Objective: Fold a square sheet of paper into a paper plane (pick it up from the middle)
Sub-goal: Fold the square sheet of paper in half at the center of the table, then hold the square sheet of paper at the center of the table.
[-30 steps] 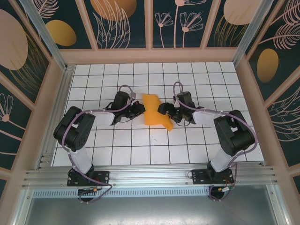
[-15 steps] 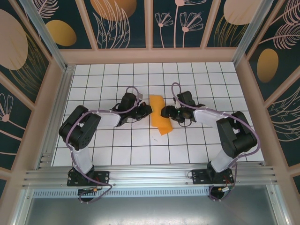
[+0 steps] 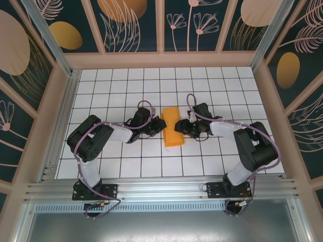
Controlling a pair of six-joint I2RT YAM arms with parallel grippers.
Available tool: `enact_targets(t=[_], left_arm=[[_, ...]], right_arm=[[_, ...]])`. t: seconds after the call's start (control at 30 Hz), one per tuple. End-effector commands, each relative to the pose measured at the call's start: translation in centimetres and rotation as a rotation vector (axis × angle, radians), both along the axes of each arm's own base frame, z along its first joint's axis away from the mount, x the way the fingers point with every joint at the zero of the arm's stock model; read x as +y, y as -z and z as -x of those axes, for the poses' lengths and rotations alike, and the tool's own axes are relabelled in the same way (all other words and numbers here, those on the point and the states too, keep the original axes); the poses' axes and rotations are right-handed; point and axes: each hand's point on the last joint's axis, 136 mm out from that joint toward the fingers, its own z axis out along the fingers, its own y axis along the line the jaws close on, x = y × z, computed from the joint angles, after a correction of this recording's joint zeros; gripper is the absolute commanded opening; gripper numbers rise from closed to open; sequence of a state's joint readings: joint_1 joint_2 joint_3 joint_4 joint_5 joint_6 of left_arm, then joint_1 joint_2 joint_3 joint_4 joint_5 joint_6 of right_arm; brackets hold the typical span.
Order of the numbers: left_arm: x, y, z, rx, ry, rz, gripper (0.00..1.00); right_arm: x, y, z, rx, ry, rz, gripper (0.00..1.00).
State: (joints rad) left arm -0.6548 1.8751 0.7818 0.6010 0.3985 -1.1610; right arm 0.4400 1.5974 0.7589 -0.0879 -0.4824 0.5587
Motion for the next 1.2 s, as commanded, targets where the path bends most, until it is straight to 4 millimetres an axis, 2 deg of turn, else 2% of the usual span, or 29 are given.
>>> enact_targets(t=[0.0,0.37,0.47,0.8,1.17], left_arm=[[0.6,1.0,-0.3,0.012,-0.032,-0.027,0.00],[1.0,2.7,-0.2,0.062,-0.034,-0.095,0.00],[1.1,2.8,-0.1,0.067,-0.037,-0.097,0.00],[0.7,3.2,-0.1,0.082,-0.030,-0.089,0.00],[0.9,3.5,-0.2,0.093,-0.028,-0.109,0.00]], right_arm=[[-0.3,-1.7,-1.8,-0.076,0.024,0.020,0.66],[0.2,-0.7,-4.5,-0.116,-0.051,0.105,0.60],[0.5,0.1,-4.3,-0.097,-0.086,0.108,0.59],[1.3,0.7,-3.7,-0.091,-0.178,0.083,0.56],[1.1,1.7,-3.4,-0.075,-0.217,0.114,0.46]])
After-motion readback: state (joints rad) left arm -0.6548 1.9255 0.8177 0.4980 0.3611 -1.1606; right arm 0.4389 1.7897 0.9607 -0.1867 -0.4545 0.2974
